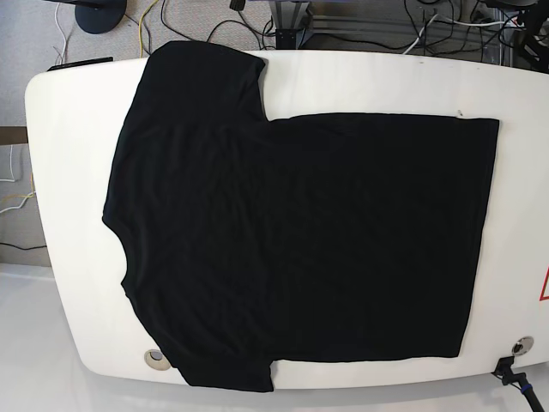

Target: Fold the T-shirt properly

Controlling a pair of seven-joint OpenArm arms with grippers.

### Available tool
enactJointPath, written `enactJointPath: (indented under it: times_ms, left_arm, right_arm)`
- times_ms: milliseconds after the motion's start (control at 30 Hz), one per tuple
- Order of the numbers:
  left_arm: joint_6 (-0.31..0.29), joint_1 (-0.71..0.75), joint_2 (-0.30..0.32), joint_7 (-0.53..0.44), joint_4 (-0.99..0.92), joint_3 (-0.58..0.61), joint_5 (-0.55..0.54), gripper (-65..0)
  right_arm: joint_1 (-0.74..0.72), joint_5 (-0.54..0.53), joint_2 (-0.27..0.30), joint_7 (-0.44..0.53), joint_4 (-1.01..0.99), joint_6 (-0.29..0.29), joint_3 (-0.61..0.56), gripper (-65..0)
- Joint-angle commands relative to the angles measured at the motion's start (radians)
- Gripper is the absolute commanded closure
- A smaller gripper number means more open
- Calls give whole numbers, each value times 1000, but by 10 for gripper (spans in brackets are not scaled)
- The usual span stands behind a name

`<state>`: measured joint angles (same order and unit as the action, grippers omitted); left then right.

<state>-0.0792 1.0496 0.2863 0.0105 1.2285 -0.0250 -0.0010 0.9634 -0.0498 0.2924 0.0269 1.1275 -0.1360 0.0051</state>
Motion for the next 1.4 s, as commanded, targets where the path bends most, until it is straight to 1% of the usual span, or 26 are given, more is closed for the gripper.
enactJointPath:
  times_ms: [0,167,200,267,333,400,533,633,733,800,833,900,967,1033,1167,1200,1267,1367]
  left_arm:
    - [15,100,20,-1,157,-8,0,0]
    - [5,207,24,-25,404,-33,3,0]
    - [-6,194,22,-18,353,-21,4,0]
    - [-4,242,32,-20,433,-25,11,0]
    - [-6,259,39,-23,506,-37,10,0]
    - [-9,259,42,-19,582,-50,3,0]
    - [-37,259,39,0,741,-89,-32,0]
    - [-58,259,34,27,831,-122,-73,0]
    - [-83,217,33,87,894,-156,-108,0]
    - [-118,177,30,124,924,-184,-142,0]
    - [-135,162,28,139,935,-200,-158,0]
    - [-172,128,21,165,944,-226,-191,0]
    - [-198,108,19,185,960,-250,-218,0]
    - [-215,83,13,201,965,-272,-236,0]
    - [-226,41,8,218,981,-303,-249,0]
    - [-237,28,9,217,975,-295,-255,-14]
    - [-246,-3,5,245,979,-333,-263,-63]
    - [-258,-46,4,280,980,-390,-279,-139]
  right_arm:
    - [88,-5,20,17,116,1,18,0]
    - [196,-9,23,8,298,1,64,0]
    - [197,-4,29,25,258,-17,67,0]
    - [264,-9,36,27,380,-15,126,0]
    - [304,-23,42,24,473,-29,177,0]
    - [323,-65,45,18,567,-47,235,0]
    - [316,-249,45,-7,753,-105,348,0]
    - [269,-390,41,-73,857,-139,431,0]
    - [182,-521,36,-214,916,-171,502,0]
    - [108,-615,29,-318,920,-202,542,0]
    - [73,-667,22,-367,920,-221,560,0]
    - [9,-766,1,-446,907,-282,592,0]
    - [-41,-843,-22,-486,875,-333,607,0]
    - [-76,-891,-48,-510,848,-362,614,0]
    - [-134,-925,-78,-557,826,-385,623,0]
    - [-119,-914,-70,-536,816,-380,618,0]
    - [-165,-963,-68,-558,805,-401,640,0]
    - [-216,-993,-66,-586,787,-405,664,0]
